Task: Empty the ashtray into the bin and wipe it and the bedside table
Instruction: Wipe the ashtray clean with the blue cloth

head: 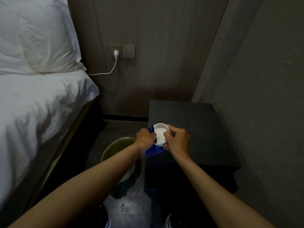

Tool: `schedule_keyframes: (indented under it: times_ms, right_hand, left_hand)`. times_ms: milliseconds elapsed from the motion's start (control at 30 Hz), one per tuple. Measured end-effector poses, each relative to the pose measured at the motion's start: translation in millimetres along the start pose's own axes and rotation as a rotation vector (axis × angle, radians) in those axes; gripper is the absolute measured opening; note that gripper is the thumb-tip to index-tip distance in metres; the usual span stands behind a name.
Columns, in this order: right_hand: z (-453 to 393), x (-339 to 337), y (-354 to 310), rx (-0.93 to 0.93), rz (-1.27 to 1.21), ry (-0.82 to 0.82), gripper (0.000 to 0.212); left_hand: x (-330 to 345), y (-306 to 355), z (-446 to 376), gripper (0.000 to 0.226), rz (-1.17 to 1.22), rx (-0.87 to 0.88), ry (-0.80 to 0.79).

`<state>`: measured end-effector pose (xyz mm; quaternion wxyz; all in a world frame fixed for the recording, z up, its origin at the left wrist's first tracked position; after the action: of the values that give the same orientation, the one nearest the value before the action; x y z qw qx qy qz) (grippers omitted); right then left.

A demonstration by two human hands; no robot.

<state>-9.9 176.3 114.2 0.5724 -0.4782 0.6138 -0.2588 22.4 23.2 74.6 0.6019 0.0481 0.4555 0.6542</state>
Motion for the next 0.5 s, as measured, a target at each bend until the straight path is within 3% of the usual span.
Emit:
schedule_keyframes:
  times_ms: [67,200,367,433,500]
  right_hand:
    - [-1.0,0.5,1.9,-0.005,0.022,-0.011,0.03]
    - [-9.4,6.8,1.1,-0.033,0.14,-0.229,0.035]
    - [-3.7,23.6,1.6,-0.127,0.447,-0.663,0.112]
    - [1.7,27.2,2.7,-0.23,0.647,-0.729,0.115]
    - [3.4,27.9,1.0,-0.296,0.72,-0.689,0.102]
  left_hand:
    - [5.3,-6.0,0.6,0.034,0.078,-0.07,-0.03]
    - [2.8,-11.8,1.1,0.03,0.004,-0.058,0.005]
    - [-5.0,-10.0,6.8,0.025,-0.187,0.121,0.122]
    - [-5.4,-5.2,13.8,0.02,-0.283,0.182,0.12]
    - [-6.5,-0.1,19.0,0.02,-0.359,0.239,0.12]
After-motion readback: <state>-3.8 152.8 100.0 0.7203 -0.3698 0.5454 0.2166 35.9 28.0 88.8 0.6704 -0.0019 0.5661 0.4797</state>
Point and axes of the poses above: each hand's wrist, its own z-axis away from the middle knuckle, its own x-axis out of the palm, y = z × x, the point moved 6 cm from there along -z, towards the middle knuckle, and after that the axes turned 10 degrees about -x, right-handed, at the moved point
